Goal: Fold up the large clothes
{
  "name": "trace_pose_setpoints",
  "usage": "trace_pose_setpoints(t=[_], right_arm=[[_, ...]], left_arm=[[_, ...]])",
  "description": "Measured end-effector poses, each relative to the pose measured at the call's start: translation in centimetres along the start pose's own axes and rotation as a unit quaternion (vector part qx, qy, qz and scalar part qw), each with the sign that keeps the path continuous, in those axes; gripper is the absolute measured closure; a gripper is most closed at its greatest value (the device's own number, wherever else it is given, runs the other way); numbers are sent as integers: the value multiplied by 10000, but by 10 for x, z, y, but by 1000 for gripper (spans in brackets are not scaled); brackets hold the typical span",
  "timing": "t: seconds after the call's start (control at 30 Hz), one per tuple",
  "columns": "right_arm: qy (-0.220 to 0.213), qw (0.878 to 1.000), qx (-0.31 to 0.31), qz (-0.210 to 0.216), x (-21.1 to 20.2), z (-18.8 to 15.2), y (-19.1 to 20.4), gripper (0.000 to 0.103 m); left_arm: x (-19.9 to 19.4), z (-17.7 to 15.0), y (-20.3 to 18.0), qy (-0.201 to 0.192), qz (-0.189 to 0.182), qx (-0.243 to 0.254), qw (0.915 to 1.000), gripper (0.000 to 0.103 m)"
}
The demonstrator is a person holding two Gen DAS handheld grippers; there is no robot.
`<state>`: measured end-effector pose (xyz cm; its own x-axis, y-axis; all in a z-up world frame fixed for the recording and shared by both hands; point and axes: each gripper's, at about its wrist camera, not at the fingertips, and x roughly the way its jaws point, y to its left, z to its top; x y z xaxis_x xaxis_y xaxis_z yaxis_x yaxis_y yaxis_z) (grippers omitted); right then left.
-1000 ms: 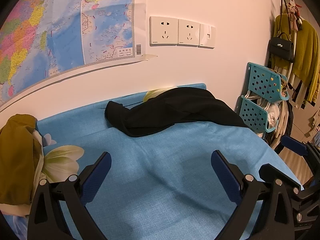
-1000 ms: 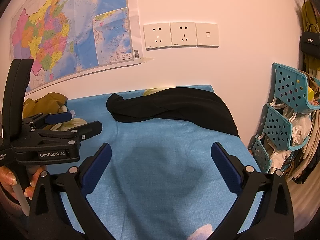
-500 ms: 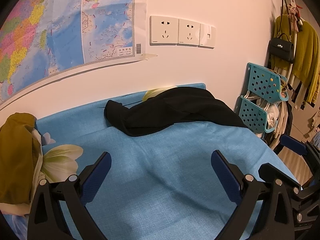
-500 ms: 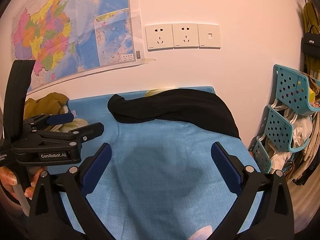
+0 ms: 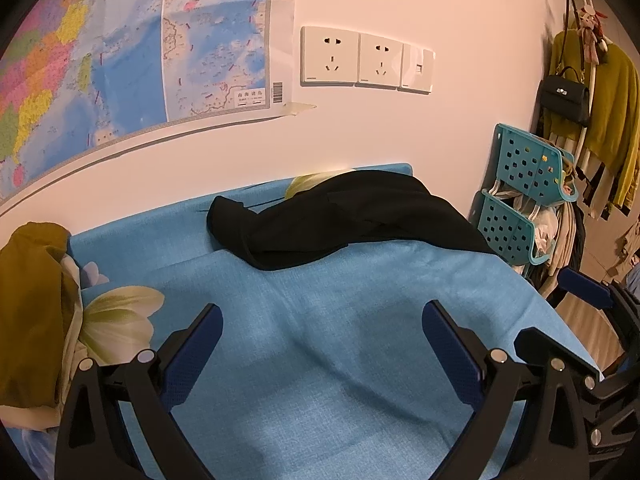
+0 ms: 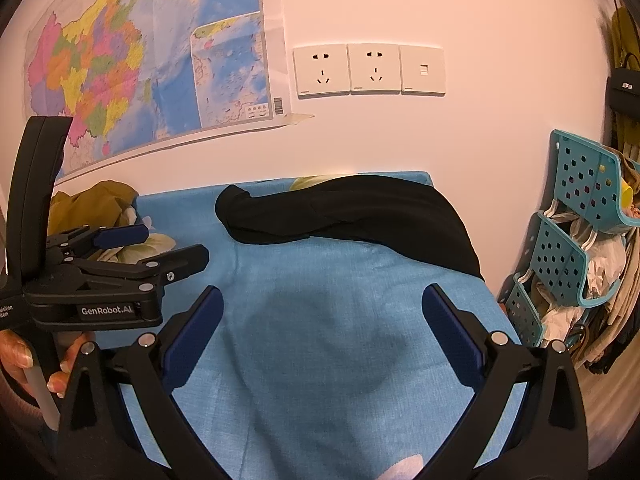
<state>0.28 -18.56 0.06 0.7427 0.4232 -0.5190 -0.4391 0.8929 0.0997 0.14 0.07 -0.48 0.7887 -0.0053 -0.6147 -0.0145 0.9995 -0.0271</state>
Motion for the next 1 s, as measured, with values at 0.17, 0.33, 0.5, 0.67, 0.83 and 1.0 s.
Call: trace_pose_setpoints(t=[0.17, 0.33, 0.5, 0.67, 0.83, 1.0], right_arm=[[18, 10000, -79, 35, 4, 1, 1, 5], [68, 9998, -193, 69, 9, 3, 4, 5], [155, 9993, -311, 158, 17, 6, 5, 15], [256, 9981, -508, 220, 30, 10, 7, 21], [461, 9936, -1026, 125, 59, 22, 13, 23], [730, 9847, -1581, -24, 110, 36, 16, 24]], left_arm=[[2, 1, 3, 31, -3, -38, 10000, 7], [8, 2, 9, 143, -78, -132, 9998, 7], [16, 4, 15, 247, -157, -186, 9994, 7], [30, 8, 28, 382, -191, -328, 9985, 7], [52, 12, 45, 547, -39, -438, 9975, 7], [68, 17, 68, 589, 266, -589, 9962, 7]])
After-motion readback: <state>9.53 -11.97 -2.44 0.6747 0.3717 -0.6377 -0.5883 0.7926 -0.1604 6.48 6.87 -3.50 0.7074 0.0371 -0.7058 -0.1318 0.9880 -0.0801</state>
